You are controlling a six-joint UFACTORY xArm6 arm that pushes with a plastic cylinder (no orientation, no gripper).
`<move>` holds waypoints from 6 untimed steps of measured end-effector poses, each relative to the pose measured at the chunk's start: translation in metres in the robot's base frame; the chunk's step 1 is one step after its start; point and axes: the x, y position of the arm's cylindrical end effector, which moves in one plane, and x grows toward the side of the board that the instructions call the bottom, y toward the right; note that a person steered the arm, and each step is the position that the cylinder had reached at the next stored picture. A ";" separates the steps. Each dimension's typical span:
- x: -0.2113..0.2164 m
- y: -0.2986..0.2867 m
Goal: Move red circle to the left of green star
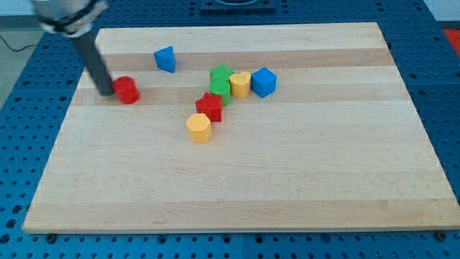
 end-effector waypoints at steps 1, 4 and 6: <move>-0.027 0.057; -0.008 -0.064; 0.005 0.040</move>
